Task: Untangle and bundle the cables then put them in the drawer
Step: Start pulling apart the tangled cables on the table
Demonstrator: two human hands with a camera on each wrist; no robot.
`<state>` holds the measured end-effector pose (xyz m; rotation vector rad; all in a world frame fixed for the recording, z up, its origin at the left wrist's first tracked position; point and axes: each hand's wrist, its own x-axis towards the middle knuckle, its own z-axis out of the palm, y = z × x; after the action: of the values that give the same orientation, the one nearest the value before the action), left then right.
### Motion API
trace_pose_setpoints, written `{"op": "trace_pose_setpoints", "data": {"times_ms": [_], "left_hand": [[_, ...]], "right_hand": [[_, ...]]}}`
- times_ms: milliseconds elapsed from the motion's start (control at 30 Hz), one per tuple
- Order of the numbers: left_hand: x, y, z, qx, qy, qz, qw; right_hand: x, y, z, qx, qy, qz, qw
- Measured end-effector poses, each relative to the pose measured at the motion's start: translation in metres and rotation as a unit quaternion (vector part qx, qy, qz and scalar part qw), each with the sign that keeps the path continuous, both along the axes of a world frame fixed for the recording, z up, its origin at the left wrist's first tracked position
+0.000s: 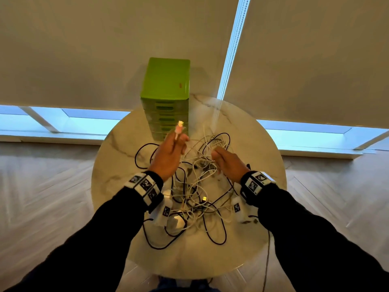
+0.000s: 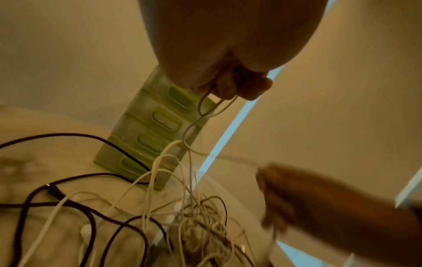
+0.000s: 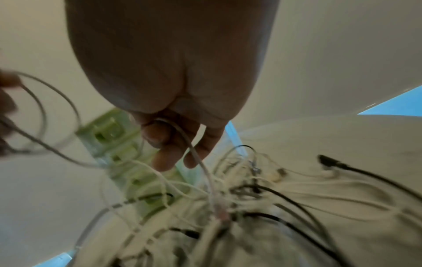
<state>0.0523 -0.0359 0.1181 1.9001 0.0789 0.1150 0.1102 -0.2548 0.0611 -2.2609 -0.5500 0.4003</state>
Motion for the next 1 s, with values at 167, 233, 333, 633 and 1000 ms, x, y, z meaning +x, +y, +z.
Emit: {"op": "trace_pose_setpoints", "data": {"times_ms": [167,233,333,633,1000], "left_hand": [[-0.010,-0.022,-0.013,-0.018,0.049,0.017,0.999],[-0.007,-0.027,-0.010,-0.043,0.051,0.019,0.998],[0.003,-0.038,0.002,-0.112,0.020,-0.010,0.993],[0.011,-0.127,0.023,-0.178,0.094,-0.235,0.951],[-0.001,-0.167,-0.019,0.040,0.061,-0.343,0.937]], "right_hand": [[-0.002,0.027,0.051,0.067,-0.031,0.032,0.997],[-0.006,0.019,0.060,0.031,-0.040,0.056,0.997],[-0.010,-0.019,0.051,-0.037,-0.021,0.028,0.999],[-0.072,-0.162,0.010,-0.181,0.173,-0.139,0.958],[-0.138,-0.174,0.011,-0.090,0.074,-0.188,0.975]]}}
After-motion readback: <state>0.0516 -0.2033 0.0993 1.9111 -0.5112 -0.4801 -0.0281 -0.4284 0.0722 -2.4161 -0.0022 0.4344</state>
